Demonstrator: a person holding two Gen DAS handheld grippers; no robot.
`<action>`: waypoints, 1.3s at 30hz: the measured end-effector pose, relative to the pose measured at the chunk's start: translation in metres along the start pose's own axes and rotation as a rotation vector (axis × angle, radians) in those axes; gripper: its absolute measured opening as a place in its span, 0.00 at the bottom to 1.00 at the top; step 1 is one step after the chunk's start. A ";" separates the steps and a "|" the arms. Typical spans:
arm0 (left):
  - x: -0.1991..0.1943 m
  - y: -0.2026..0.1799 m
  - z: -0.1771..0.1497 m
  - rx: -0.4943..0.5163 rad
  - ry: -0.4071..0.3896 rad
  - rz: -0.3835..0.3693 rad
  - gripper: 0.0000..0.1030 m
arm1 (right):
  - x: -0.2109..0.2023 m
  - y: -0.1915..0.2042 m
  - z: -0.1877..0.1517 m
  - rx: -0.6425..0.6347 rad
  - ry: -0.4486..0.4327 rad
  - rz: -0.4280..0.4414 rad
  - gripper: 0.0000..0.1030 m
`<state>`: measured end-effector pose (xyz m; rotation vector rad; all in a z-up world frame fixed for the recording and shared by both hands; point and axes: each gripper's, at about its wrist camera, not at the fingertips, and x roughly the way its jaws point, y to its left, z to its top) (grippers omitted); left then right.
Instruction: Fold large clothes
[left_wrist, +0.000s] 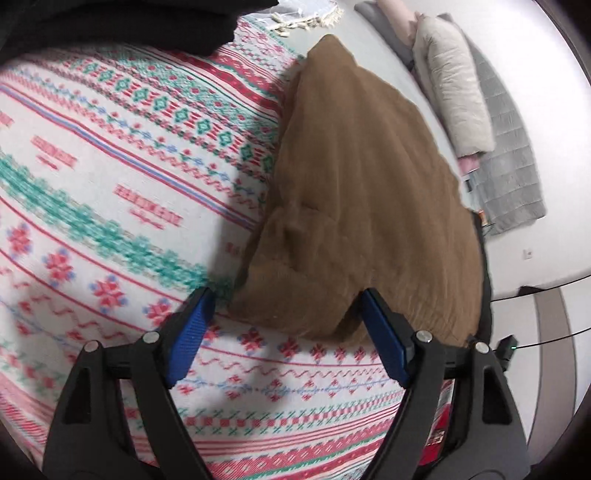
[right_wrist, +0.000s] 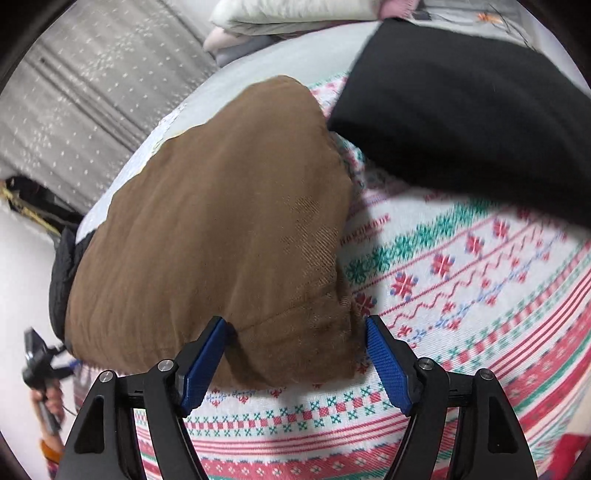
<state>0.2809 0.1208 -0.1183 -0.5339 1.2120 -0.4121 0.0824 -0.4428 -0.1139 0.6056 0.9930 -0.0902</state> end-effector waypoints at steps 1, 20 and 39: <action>0.002 -0.001 -0.001 -0.004 -0.009 -0.016 0.79 | 0.004 -0.004 0.002 0.033 -0.001 0.023 0.76; -0.094 -0.089 -0.010 -0.061 -0.371 -0.167 0.22 | -0.071 0.048 0.055 0.212 -0.285 0.363 0.17; -0.078 -0.093 -0.141 0.185 -0.448 0.566 0.72 | -0.083 0.069 -0.058 0.027 -0.303 -0.345 0.58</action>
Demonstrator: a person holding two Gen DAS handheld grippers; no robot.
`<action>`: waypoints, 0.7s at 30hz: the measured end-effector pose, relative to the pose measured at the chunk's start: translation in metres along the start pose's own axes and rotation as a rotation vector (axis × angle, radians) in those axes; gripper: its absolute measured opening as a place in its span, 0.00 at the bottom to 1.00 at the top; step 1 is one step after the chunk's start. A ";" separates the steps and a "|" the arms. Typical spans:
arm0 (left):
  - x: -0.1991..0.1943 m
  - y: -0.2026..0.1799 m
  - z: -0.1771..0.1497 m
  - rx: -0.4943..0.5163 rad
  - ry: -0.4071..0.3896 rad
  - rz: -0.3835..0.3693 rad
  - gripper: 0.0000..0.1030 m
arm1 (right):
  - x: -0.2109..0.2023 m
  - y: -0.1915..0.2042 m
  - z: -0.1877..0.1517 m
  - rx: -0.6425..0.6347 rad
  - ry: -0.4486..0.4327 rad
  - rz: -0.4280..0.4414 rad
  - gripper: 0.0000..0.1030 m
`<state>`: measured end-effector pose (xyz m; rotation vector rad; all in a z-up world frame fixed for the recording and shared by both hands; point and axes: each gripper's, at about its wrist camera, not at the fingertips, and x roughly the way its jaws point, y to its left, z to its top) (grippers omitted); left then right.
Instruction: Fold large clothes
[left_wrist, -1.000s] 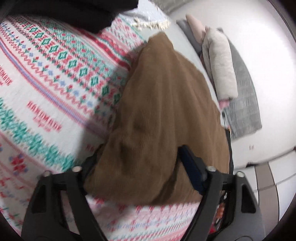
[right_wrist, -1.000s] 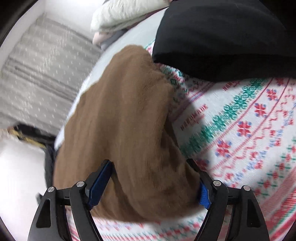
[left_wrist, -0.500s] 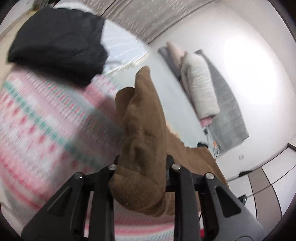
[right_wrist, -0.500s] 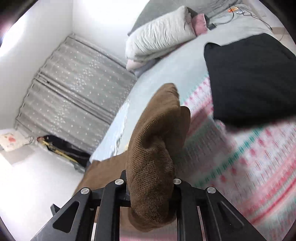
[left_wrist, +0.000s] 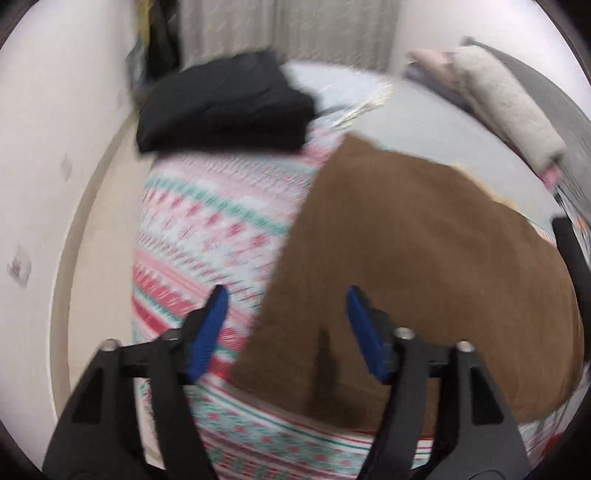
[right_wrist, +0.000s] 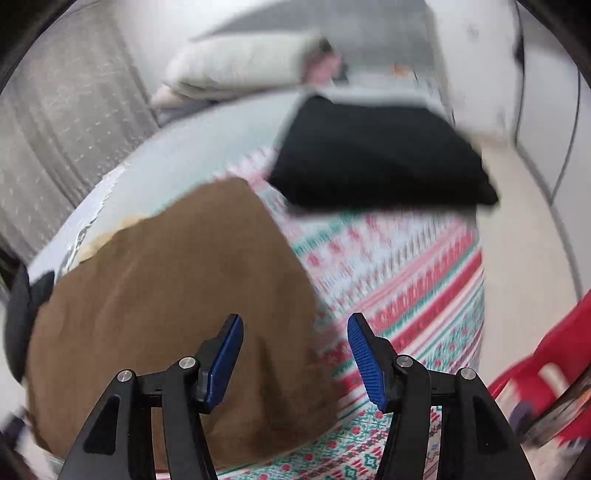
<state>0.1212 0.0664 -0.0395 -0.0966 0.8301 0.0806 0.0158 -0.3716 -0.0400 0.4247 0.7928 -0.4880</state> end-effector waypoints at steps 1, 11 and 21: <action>-0.005 -0.019 -0.006 0.056 -0.022 -0.030 0.73 | -0.007 0.019 -0.005 -0.061 -0.026 0.015 0.59; 0.040 -0.049 -0.025 0.215 0.026 0.070 0.74 | 0.026 0.066 -0.064 -0.354 0.070 -0.042 0.59; 0.015 -0.046 -0.037 0.317 -0.004 0.227 0.74 | 0.012 0.059 -0.089 -0.546 -0.001 -0.220 0.59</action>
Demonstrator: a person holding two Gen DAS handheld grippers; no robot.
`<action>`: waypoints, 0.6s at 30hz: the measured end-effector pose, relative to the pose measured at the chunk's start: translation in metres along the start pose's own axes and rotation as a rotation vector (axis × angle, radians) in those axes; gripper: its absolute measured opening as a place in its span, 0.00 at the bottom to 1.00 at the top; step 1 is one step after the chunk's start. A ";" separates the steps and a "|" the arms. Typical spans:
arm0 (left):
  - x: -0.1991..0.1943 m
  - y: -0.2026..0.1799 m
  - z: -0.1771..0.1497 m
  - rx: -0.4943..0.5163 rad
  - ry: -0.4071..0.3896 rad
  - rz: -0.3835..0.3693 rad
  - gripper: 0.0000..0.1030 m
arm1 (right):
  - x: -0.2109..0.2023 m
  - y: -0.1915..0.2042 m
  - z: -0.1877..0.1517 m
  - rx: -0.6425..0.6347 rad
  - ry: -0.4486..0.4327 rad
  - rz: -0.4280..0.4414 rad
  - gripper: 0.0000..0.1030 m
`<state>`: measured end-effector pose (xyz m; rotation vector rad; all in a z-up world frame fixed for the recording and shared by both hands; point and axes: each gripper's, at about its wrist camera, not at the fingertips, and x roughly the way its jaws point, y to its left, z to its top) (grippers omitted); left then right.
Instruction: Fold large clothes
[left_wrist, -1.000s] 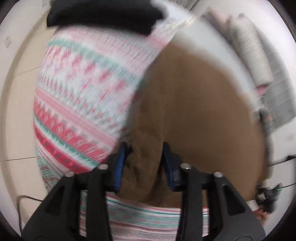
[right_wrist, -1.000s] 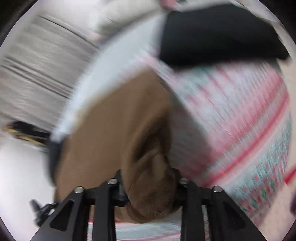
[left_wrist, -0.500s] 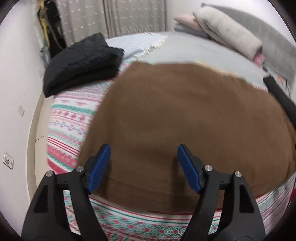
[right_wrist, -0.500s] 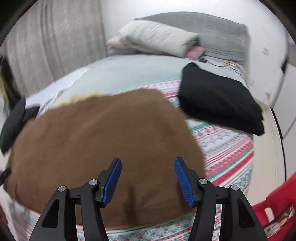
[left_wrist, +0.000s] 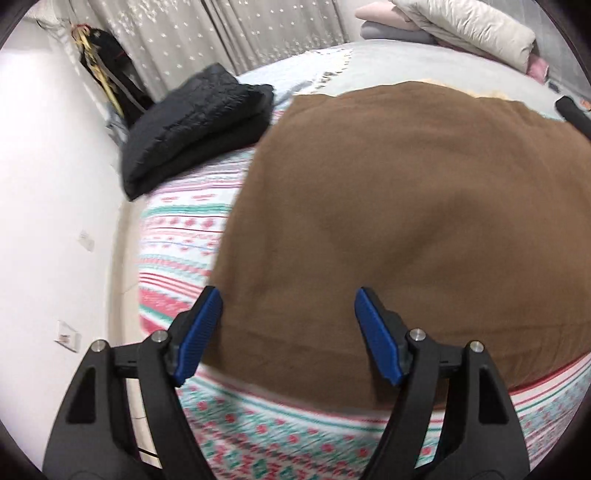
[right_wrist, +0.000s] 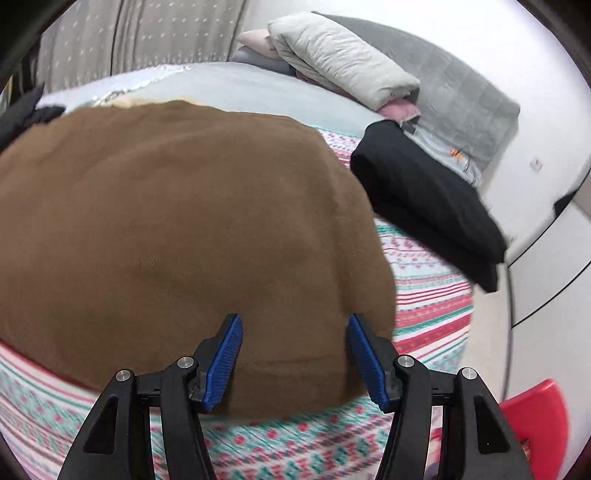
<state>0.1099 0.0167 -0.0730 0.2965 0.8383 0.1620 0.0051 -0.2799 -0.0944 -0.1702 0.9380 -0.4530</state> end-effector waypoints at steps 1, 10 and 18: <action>-0.001 0.004 -0.002 0.001 0.005 0.035 0.75 | -0.001 -0.003 -0.001 -0.013 -0.002 -0.018 0.59; -0.012 0.046 -0.013 -0.138 0.079 -0.075 0.75 | -0.012 -0.043 -0.008 0.114 0.055 -0.009 0.59; -0.041 0.028 -0.022 -0.146 0.100 -0.180 0.85 | -0.058 -0.042 -0.010 0.210 -0.011 0.175 0.59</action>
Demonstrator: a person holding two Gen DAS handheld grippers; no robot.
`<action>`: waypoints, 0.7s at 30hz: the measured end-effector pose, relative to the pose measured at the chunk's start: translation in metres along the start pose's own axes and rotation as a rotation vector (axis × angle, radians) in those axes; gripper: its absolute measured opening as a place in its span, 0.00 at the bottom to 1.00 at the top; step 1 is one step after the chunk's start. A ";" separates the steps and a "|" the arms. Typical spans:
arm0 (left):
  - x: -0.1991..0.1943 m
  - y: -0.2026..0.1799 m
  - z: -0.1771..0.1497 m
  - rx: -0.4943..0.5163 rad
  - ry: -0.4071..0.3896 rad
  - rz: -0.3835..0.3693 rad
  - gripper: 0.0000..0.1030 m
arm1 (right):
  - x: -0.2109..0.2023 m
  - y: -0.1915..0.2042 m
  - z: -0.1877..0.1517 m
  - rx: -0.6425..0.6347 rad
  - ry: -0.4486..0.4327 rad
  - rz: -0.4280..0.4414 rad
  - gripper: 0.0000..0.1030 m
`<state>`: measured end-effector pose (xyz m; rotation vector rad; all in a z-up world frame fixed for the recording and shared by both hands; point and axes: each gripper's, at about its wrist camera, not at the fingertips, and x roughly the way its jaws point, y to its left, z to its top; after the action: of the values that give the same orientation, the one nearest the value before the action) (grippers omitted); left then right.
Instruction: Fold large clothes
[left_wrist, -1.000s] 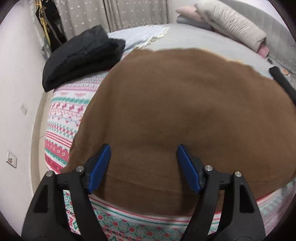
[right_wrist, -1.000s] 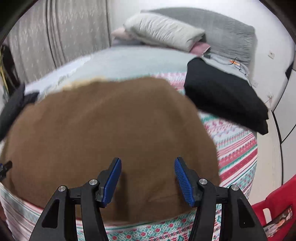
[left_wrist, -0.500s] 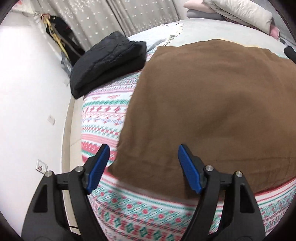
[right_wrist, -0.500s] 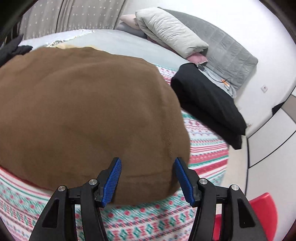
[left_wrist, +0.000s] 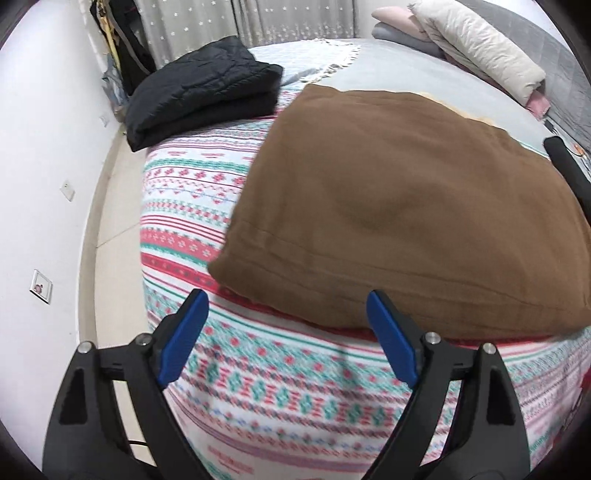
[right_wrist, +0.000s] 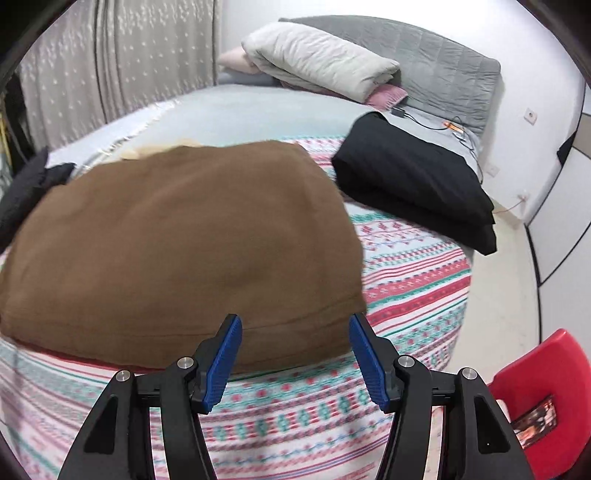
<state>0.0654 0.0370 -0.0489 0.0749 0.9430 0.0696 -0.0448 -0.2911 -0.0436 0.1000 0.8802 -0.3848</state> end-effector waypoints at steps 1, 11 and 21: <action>-0.003 -0.006 -0.003 0.014 0.005 -0.010 0.86 | -0.003 0.004 0.000 -0.003 -0.004 0.011 0.60; -0.025 -0.047 -0.016 0.093 0.026 -0.122 0.90 | -0.019 0.029 -0.011 -0.029 0.023 0.086 0.72; -0.023 -0.064 -0.019 0.036 0.059 -0.190 0.90 | -0.020 0.046 -0.017 -0.027 0.048 0.105 0.72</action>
<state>0.0381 -0.0279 -0.0471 0.0170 1.0066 -0.1212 -0.0514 -0.2388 -0.0427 0.1302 0.9228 -0.2733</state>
